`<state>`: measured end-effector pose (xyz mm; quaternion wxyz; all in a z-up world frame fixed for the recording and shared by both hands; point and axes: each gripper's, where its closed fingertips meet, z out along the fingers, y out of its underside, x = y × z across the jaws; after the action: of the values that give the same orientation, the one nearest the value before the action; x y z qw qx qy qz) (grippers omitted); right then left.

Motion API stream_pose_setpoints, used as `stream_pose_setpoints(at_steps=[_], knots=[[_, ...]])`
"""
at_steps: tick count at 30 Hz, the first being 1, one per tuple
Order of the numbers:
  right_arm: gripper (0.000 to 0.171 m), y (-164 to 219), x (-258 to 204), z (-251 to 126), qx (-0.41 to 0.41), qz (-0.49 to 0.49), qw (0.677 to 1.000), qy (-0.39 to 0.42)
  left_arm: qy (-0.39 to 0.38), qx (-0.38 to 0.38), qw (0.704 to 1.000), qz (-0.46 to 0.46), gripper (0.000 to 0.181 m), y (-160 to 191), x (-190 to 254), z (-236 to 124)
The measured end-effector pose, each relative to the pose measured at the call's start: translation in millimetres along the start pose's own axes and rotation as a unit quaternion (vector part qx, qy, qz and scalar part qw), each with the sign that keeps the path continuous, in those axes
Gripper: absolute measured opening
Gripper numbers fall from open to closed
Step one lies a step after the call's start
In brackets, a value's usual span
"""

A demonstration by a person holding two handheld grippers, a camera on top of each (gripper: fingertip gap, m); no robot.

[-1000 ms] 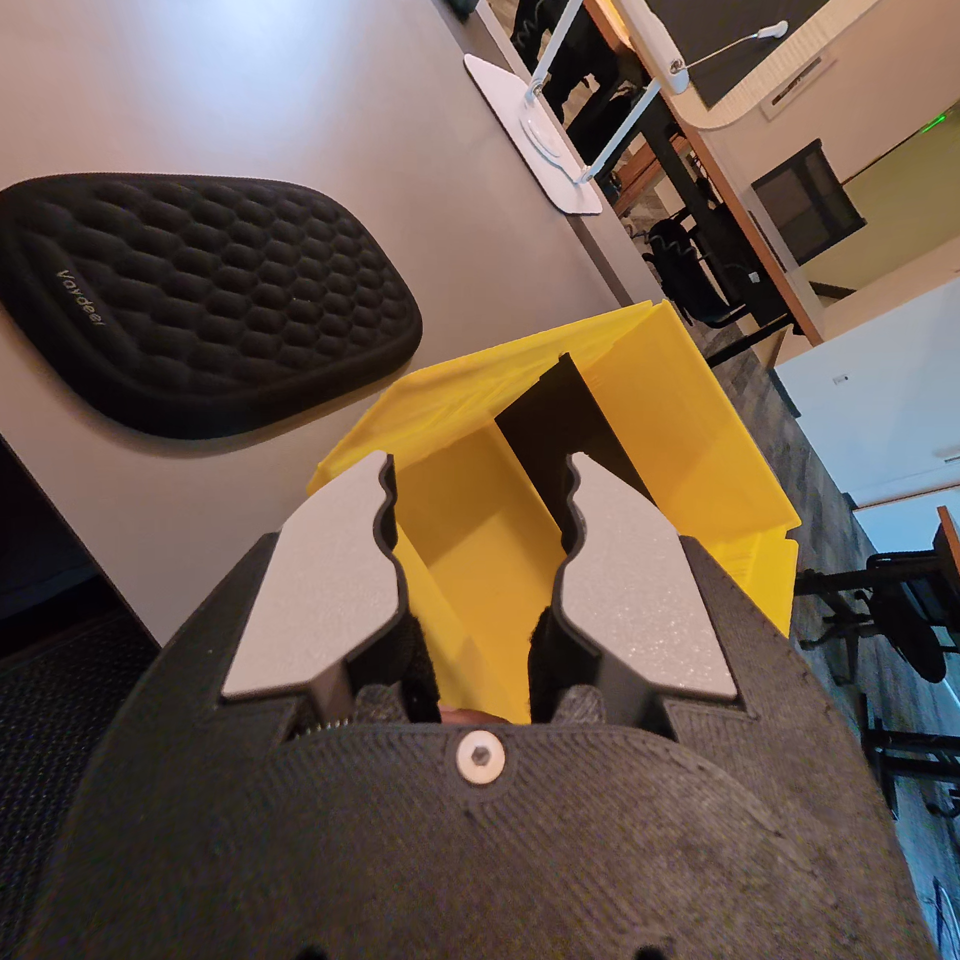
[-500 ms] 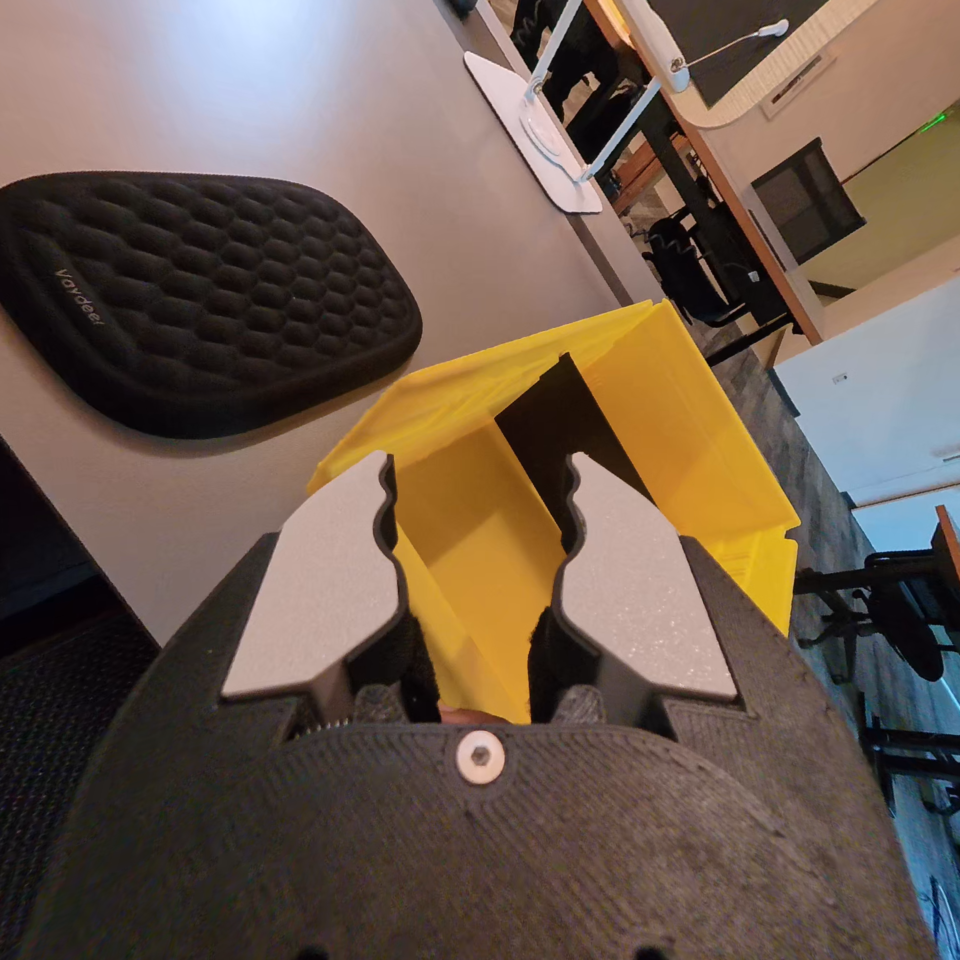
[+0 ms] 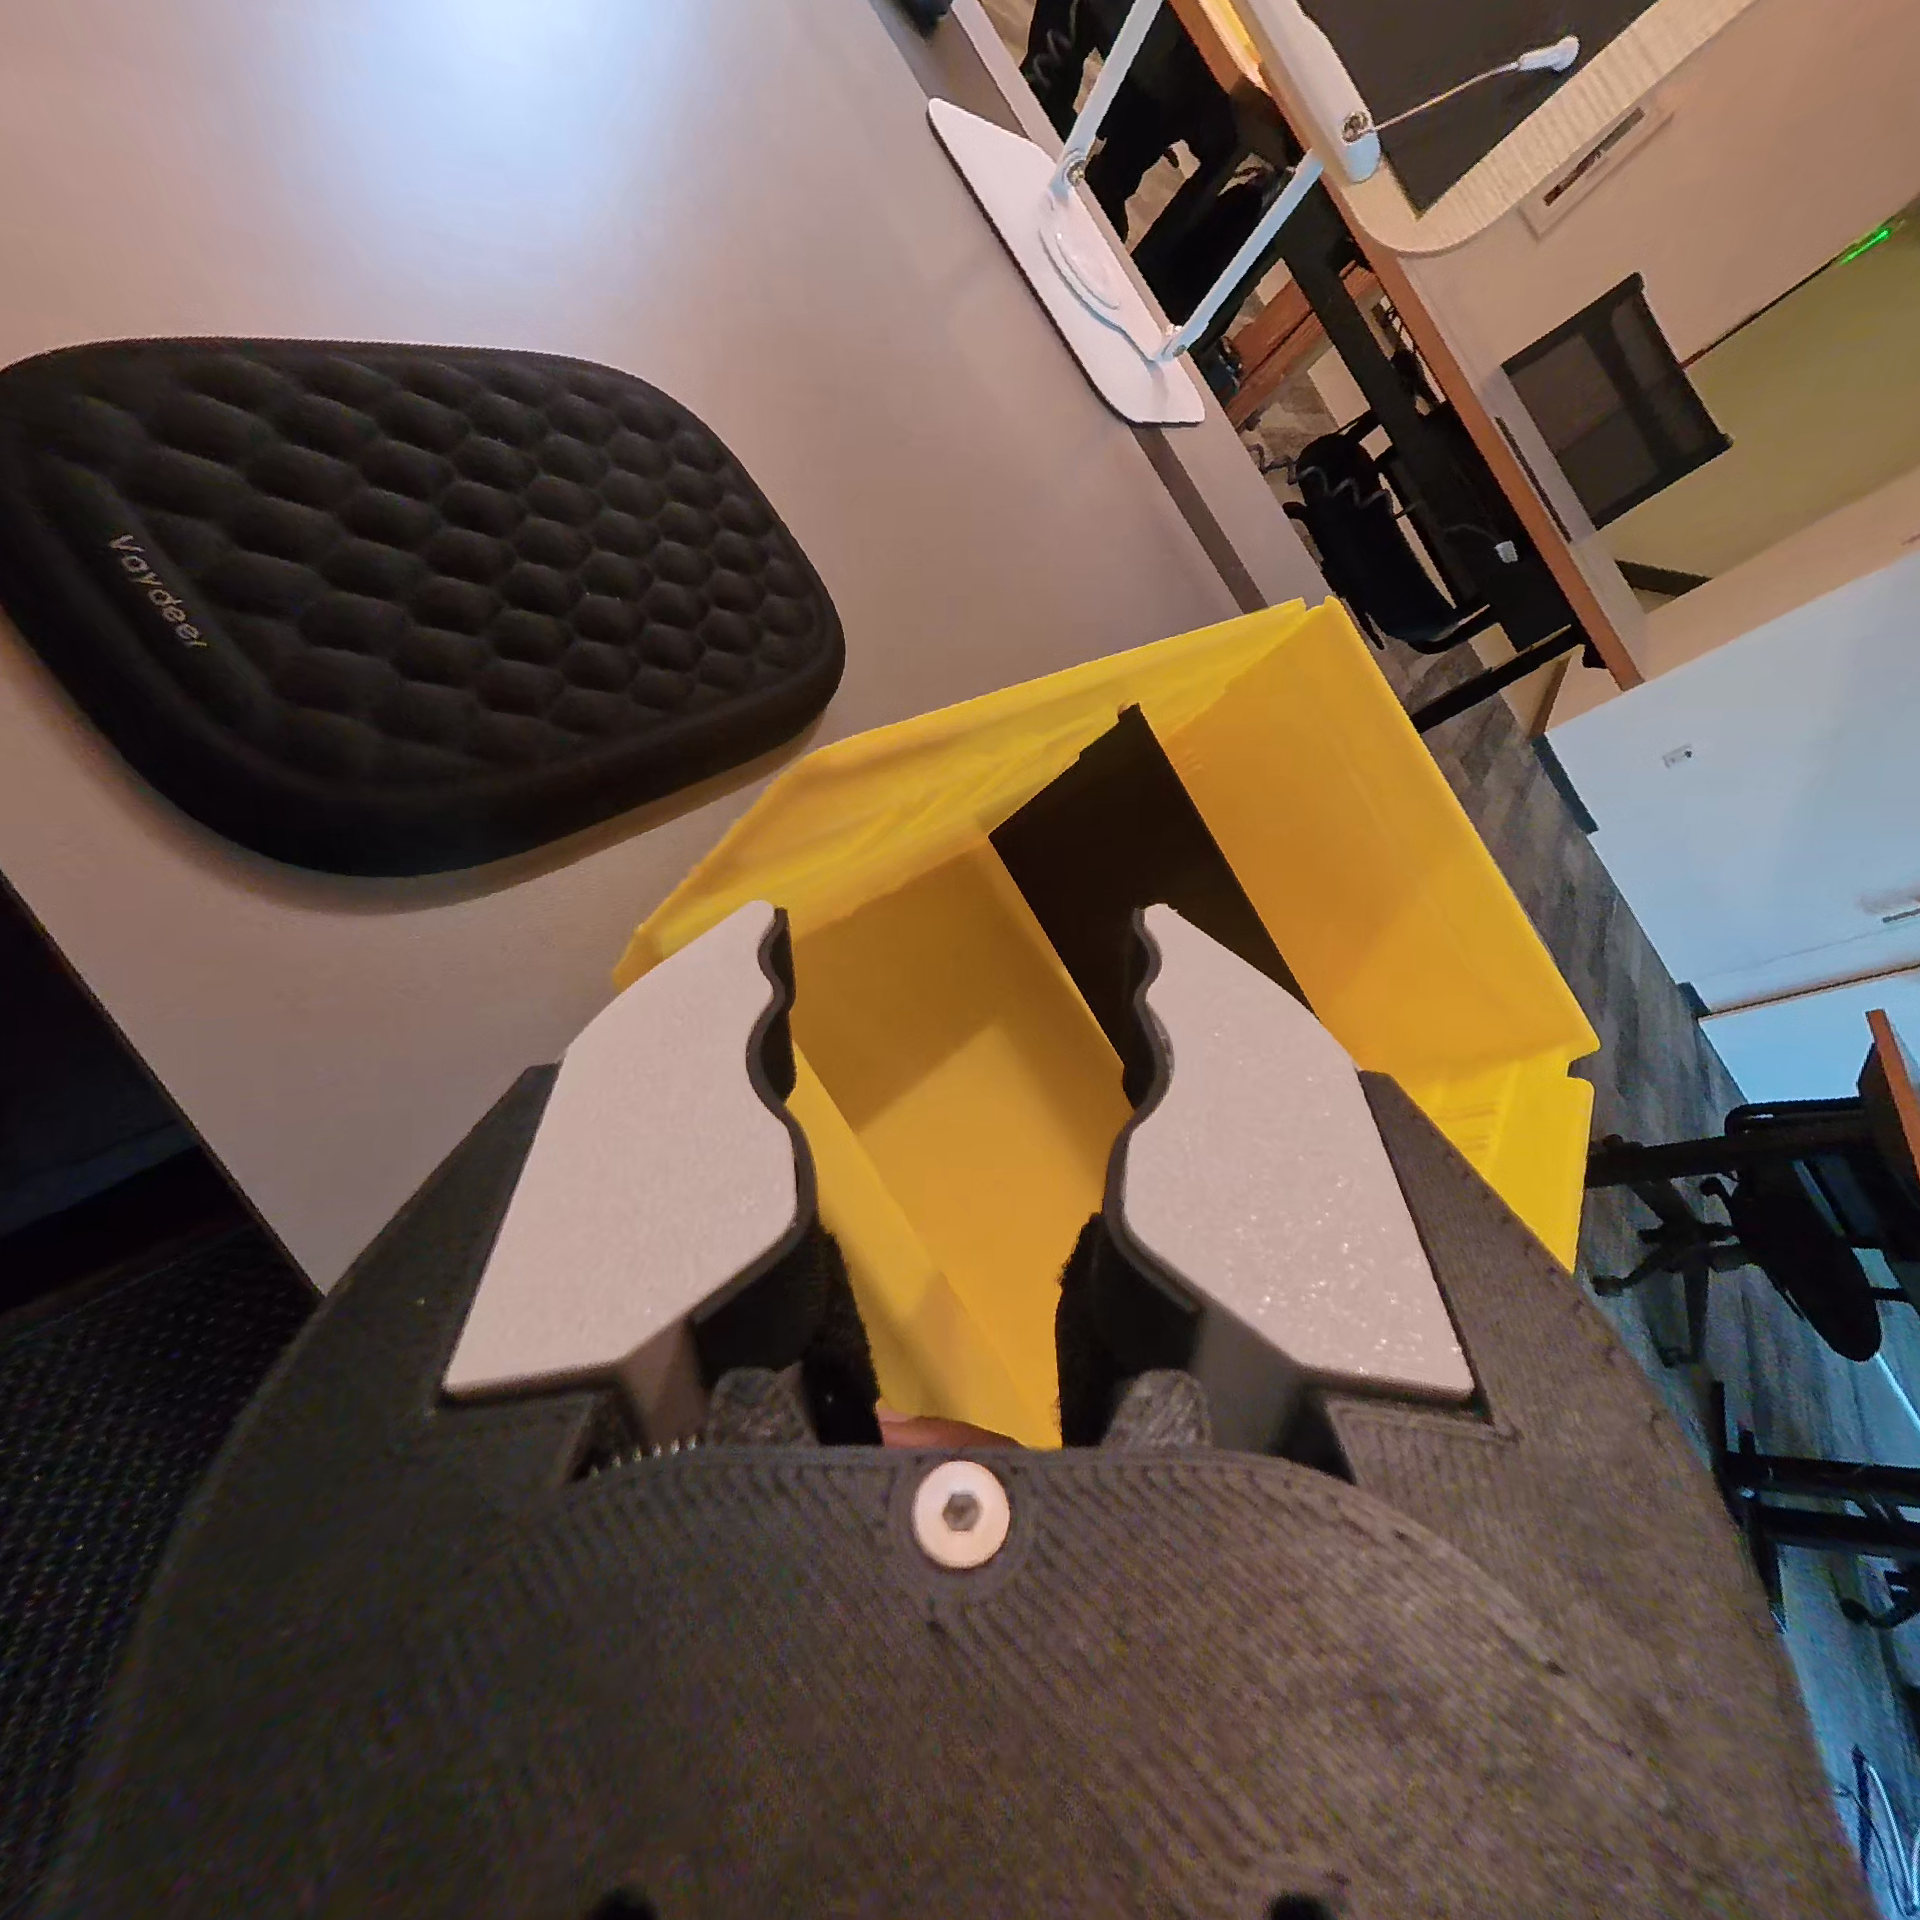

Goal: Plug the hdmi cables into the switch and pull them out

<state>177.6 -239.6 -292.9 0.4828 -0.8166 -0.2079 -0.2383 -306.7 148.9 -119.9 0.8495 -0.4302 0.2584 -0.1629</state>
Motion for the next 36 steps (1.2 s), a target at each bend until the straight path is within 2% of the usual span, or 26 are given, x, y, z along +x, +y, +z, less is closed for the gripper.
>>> stream_pose_setpoints(at_steps=[4, 8, 13, 17, 20, 24, 26, 27, 29, 33, 36], knots=[[0.062, -6.0, -1.7, 1.2, 0.010, -0.004, 1.000, -0.003, 0.036, 0.089, 0.989, -0.114, 0.011, -40.8, 5.0, -11.4], [0.060, -18.0, -2.8, 5.3, 0.026, -0.012, 1.000, -0.002, 0.097, 0.150, 0.962, -0.208, 0.011, -71.7, 33.4, -17.2], [0.061, -42.9, -3.1, 7.6, 0.049, -0.038, 0.998, 0.012, 0.164, 0.170, 0.932, -0.274, 0.011, -83.2, 93.2, -7.0], [0.060, -81.8, 9.9, -4.9, 0.102, -0.054, 0.991, 0.074, 0.160, 0.135, 0.958, -0.194, 0.011, -69.1, 147.3, 4.9], [0.057, -140.8, 6.2, -15.8, 0.220, -0.055, 0.969, 0.100, 0.146, 0.110, 0.981, -0.071, 0.011, -61.4, 187.8, 9.4], [0.049, -227.7, -39.4, -20.1, 0.411, -0.008, 0.911, 0.016, 0.127, 0.103, 0.978, 0.131, 0.012, -59.6, 237.4, 7.7], [0.050, -260.5, -64.5, -17.1, 0.485, 0.051, 0.872, -0.051, 0.136, 0.114, 0.967, 0.182, 0.012, -61.7, 261.1, 3.1], [0.050, -271.2, -74.4, -12.3, 0.507, 0.084, 0.854, -0.081, 0.149, 0.121, 0.964, 0.184, 0.012, -63.5, 272.3, -0.2], [0.051, -279.9, -86.7, 5.5, 0.512, 0.139, 0.839, -0.121, 0.182, 0.128, 0.962, 0.157, 0.011, -67.0, 292.2, -6.5], [0.049, -278.1, -103.6, 32.7, 0.496, 0.175, 0.836, -0.157, 0.236, 0.132, 0.956, 0.117, 0.011, -71.2, 323.4, -17.7], [0.047, -280.7, -105.0, 33.0, 0.507, 0.170, 0.833, -0.141, 0.266, 0.132, 0.947, 0.126, 0.011, -70.9, 343.5, -25.2]])
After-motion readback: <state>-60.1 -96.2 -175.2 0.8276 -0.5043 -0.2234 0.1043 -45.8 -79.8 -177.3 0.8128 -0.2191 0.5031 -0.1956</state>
